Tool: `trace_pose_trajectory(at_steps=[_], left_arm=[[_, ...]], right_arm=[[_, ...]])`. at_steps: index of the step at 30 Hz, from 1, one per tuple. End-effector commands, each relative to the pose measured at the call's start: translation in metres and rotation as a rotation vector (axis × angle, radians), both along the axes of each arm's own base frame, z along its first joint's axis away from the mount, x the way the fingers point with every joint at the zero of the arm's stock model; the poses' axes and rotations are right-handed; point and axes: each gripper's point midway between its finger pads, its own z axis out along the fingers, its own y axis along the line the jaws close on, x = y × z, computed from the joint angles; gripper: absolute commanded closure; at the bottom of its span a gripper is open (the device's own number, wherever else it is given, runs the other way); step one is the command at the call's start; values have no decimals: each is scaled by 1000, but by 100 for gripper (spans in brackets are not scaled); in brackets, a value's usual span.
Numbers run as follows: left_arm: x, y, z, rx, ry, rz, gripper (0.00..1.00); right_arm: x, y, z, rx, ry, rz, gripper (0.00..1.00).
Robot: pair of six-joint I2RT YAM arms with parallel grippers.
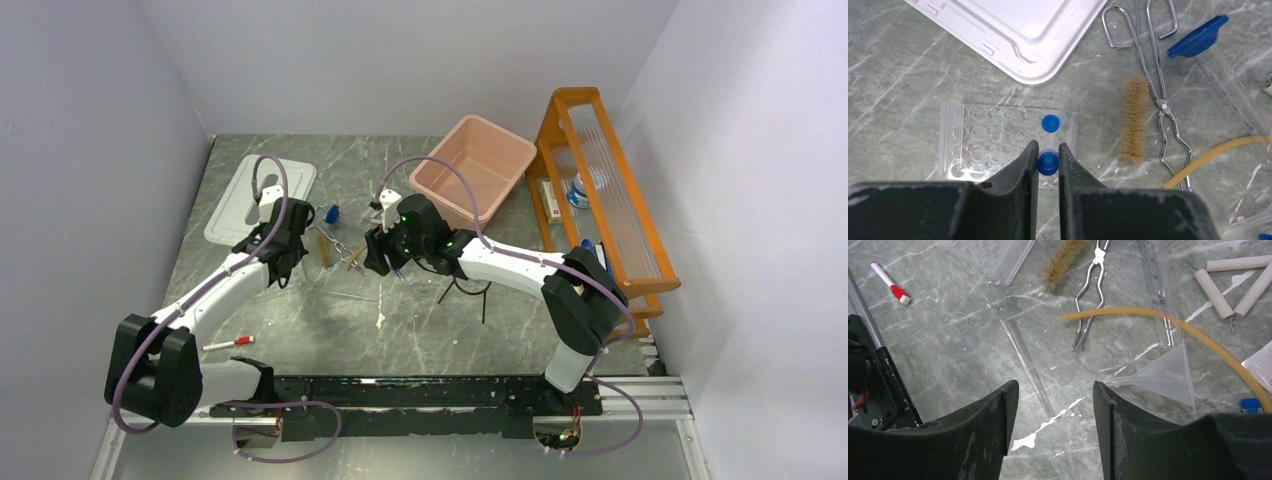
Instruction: Organize the chemistry lab equipment
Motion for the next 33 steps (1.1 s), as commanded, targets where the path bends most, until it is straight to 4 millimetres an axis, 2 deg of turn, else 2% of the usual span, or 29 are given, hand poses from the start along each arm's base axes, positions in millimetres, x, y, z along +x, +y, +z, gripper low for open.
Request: trace_pose_trajectory(at_steps=[1, 20, 33], left_arm=[[9, -1, 0, -23, -37, -10, 95], [-1, -3, -9, -74, -17, 1, 95], [-8, 4, -13, -76, -9, 53, 63]], right_arm=[[2, 7, 11, 29, 5, 6, 41], [4, 16, 4, 26, 36, 15, 41], [0, 11, 2, 26, 39, 14, 41]])
